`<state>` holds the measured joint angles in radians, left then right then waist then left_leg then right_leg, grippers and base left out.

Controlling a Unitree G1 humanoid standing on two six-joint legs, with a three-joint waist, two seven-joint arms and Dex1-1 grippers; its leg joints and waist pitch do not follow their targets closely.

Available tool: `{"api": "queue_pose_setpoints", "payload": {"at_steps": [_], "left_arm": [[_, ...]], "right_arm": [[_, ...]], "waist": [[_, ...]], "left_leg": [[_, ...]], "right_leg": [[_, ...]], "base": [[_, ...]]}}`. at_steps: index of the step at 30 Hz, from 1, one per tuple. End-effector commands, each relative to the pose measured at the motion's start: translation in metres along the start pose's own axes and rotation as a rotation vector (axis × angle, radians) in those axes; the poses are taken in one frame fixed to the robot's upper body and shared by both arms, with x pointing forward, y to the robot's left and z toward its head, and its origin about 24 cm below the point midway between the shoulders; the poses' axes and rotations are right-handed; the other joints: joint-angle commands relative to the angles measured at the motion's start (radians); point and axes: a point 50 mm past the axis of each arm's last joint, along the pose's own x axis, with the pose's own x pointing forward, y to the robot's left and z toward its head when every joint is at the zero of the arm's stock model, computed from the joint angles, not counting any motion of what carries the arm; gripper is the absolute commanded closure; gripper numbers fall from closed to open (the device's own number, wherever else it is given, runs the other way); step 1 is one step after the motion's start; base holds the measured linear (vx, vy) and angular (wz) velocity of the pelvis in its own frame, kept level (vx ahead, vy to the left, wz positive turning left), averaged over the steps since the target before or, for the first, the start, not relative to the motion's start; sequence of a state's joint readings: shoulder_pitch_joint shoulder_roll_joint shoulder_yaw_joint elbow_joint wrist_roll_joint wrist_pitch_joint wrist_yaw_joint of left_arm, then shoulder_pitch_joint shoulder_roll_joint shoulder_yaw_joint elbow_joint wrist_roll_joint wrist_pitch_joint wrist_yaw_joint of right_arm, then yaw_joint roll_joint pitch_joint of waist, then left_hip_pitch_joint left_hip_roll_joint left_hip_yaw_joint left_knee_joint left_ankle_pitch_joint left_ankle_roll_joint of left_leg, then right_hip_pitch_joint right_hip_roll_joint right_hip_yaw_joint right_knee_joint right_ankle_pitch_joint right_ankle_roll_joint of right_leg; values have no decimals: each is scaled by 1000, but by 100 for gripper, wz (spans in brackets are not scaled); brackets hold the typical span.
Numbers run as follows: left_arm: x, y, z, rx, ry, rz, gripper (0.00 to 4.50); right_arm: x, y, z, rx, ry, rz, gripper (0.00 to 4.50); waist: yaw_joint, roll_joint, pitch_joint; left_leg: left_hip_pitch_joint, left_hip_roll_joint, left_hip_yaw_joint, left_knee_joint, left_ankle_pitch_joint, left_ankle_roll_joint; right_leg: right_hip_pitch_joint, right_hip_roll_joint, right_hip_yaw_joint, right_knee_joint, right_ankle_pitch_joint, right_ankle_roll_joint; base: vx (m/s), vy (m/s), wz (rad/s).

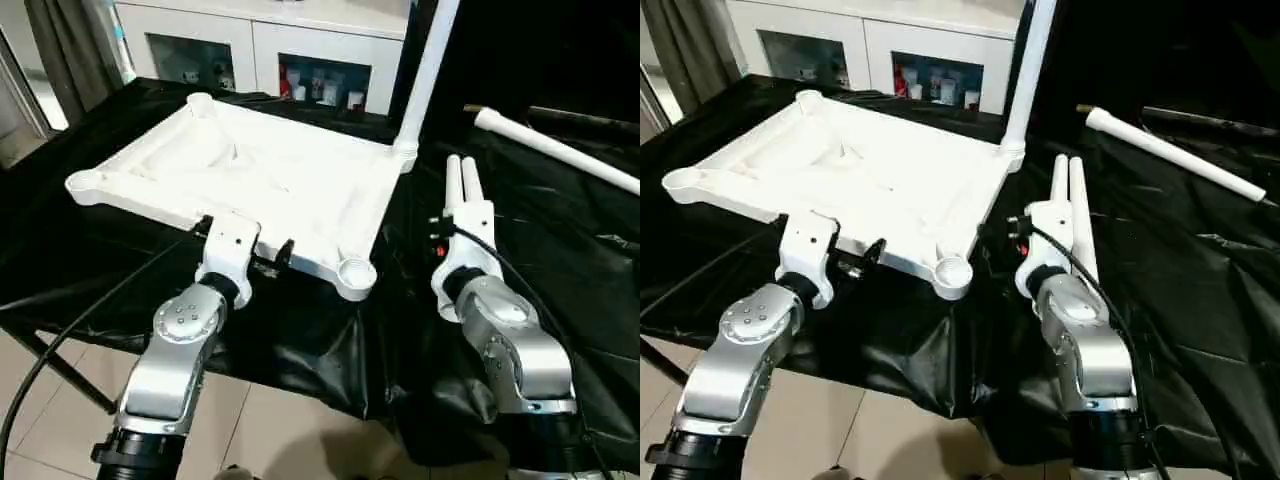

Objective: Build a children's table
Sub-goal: Rotate table base

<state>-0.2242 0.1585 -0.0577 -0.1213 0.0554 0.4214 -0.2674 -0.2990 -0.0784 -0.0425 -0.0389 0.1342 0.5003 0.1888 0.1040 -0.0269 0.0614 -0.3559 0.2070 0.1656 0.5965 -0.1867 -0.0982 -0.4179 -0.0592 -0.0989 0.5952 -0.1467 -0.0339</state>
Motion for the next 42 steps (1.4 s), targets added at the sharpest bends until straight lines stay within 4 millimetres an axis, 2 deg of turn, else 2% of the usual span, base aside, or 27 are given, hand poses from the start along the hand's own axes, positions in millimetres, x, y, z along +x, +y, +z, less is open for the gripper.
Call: {"api": "queue_pose_setpoints", "payload": {"at_steps": [1, 12, 15, 23, 24, 25, 27, 31, 32, 39, 41, 42], "left_arm": [[-1, -1, 3, 16, -12, 5, 0], [2, 0, 5, 30, -18, 12, 0], [3, 0, 5, 35, -18, 12, 0], [4, 0, 4, 40, -16, 15, 0], [4, 0, 5, 39, -18, 14, 18], [4, 0, 5, 35, -20, 10, 18], [2, -4, 6, 3, -30, -45, 39], [3, -3, 6, 10, -31, -32, 66], [3, -3, 6, 9, -31, -34, 83], [4, -2, 7, 3, -32, -33, 130], [4, -2, 7, 1, -32, -25, 147], [4, 0, 7, -33, -29, -11, 127]], "right_arm": [[-2, 0, 2, 1, -8, -10, 1], [0, 1, 4, 6, -21, -17, 1], [0, 2, 3, 8, -19, -15, 1], [3, 1, 4, -18, -17, -38, 1], [3, 1, 4, -19, -16, -39, 0], [3, 2, 4, -15, -17, -32, 0], [2, 3, 4, -5, -22, -25, 28], [2, 3, 4, -3, -22, -27, 48], [3, 4, 4, -3, -22, -28, 72], [3, 3, 4, -9, -21, -34, 118], [3, 3, 4, -12, -21, -36, 118], [4, 2, 5, -9, -21, -40, 118]], "waist": [[1, -1, -68], [2, 0, -68], [2, -6, -68], [3, -2, -69], [3, -2, -69], [3, 0, -69], [4, 1, -70], [5, 1, -69], [5, 1, -70], [6, 0, -69], [6, 0, -70], [6, 0, -70]], "left_leg": [[-1, 10, -6, -72, -226, 27], [-1, 11, -5, -71, -219, 27], [-2, 10, -5, -71, -217, 28], [-2, 11, -5, -72, -209, 25], [-2, 11, -5, -71, -211, 25], [-2, 10, -5, -71, -213, 24], [-1, 10, -5, -71, -214, 24], [-1, 12, -6, -72, -217, 22], [0, 12, -5, -72, -217, 22], [0, 12, -5, -72, -217, 21], [0, 12, -5, -72, -213, 21], [0, 12, -5, -72, -213, 20]], "right_leg": [[49, -71, 46, -95, -459, 20], [51, -72, 48, -92, -434, 7], [51, -72, 48, -92, -440, 11], [51, -72, 48, -90, -429, 9], [51, -72, 48, -90, -430, 9], [51, -72, 48, -90, -429, 11], [51, -74, 49, -90, -429, 8], [51, -72, 49, -88, -412, 2], [51, -72, 49, -88, -412, 2], [51, -72, 50, -88, -419, 5], [52, -72, 50, -87, -415, 5], [52, -72, 50, -87, -412, 3]], "base": [[0, 0, 0], [0, 0, 0], [0, 0, 0], [0, 0, 0], [0, 0, 0], [0, 0, 0], [0, 0, 0], [0, 0, 0], [0, 0, 0], [0, 0, 0], [0, 0, 0], [0, 0, 0]]}}
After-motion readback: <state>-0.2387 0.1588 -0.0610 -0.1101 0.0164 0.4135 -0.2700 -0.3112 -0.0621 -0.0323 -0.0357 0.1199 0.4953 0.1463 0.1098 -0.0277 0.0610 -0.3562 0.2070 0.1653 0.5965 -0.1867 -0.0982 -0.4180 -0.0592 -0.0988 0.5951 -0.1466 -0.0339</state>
